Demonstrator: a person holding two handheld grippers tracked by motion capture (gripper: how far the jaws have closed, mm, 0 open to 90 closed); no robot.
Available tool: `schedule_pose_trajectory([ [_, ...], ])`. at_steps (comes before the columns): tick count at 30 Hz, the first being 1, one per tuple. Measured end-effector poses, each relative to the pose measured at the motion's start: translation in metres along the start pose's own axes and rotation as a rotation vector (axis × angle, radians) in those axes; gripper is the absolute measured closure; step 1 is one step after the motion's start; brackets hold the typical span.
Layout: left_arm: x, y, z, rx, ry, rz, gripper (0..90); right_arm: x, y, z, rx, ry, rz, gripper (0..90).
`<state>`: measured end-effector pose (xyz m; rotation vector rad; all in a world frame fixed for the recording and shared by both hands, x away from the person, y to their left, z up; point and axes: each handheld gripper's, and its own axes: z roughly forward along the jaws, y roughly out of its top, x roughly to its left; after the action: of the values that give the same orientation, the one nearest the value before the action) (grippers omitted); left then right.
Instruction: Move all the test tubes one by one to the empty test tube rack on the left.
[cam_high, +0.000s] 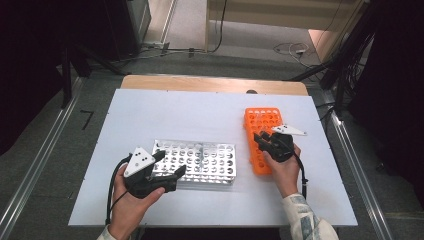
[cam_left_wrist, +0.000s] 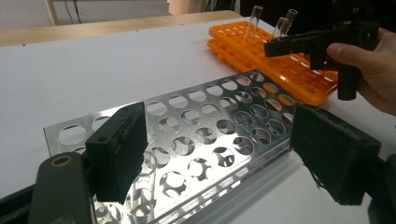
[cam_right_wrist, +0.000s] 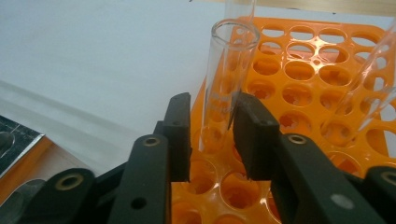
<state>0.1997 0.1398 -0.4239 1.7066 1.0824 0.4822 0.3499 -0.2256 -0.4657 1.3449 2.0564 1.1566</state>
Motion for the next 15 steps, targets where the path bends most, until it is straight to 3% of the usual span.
schedule_pose_trajectory([
  [3, 0.0, 0.0, 0.0, 0.0, 0.0, 0.0, 19.3, 0.0, 0.0, 0.002, 0.006, 0.0, -0.002, 72.2],
  [8, 0.0, 0.0, 0.0, 0.0, 0.002, 0.0, 19.3, -0.002, 0.0, 0.001, 0.0, 0.005, 0.008, 73.2],
  [15, 0.0, 0.0, 0.0, 0.003, 0.006, 0.0, 19.2, -0.002, 0.01, -0.015, -0.057, 0.016, 0.008, 73.2],
])
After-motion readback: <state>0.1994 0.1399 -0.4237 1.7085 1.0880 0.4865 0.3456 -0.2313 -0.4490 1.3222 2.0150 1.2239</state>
